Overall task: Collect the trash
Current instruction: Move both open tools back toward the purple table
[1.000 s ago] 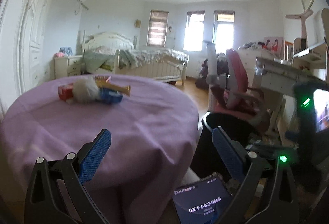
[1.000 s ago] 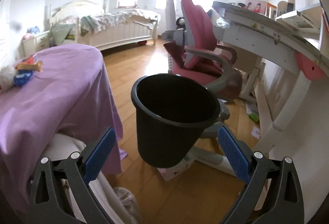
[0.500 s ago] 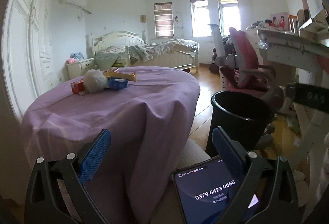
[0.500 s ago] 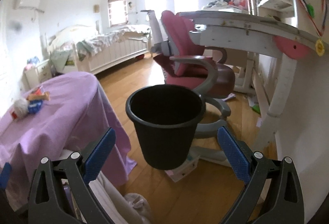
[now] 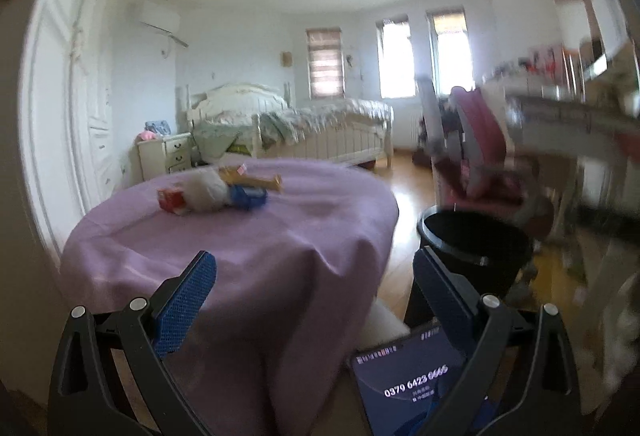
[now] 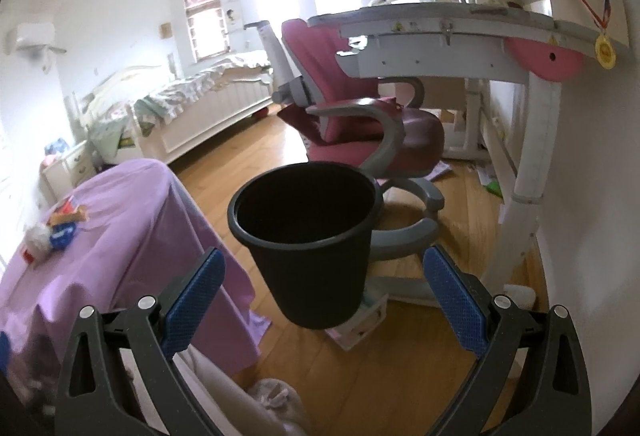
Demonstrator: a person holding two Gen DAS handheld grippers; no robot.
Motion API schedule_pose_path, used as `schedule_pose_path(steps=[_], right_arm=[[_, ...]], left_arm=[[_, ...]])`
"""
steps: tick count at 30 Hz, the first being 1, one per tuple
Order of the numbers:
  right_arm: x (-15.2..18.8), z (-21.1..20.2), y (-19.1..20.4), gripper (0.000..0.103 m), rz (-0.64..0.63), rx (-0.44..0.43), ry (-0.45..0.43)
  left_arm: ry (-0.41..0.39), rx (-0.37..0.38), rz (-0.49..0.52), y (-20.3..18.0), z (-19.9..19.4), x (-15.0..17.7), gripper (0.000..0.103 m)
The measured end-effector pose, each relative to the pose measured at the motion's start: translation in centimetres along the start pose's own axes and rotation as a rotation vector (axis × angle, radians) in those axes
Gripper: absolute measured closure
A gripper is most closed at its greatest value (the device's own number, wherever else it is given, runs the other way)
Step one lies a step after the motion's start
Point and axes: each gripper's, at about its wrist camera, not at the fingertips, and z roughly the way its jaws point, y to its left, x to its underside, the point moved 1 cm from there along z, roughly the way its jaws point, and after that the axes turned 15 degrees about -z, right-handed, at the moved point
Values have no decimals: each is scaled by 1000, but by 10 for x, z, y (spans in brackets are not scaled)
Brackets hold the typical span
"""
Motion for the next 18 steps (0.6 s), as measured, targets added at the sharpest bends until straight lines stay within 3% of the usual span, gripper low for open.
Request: schedule_pose_path(steps=[4,12,15,18], right_arm=[[1,13,7,5,-8,-3,32],[6,29,28,5,-87,-5,67],[7,42,34,5,-127,-30,96],[2,54,36,5,-139,-82,119]], left_arm=[[-47,16,-14,10,-11,-11,5],[-51,95,-72,26,-15,-23,5],[-56,163,-89,38,-19,-34,5],[-51,180,-117,58,-17,-49,5]])
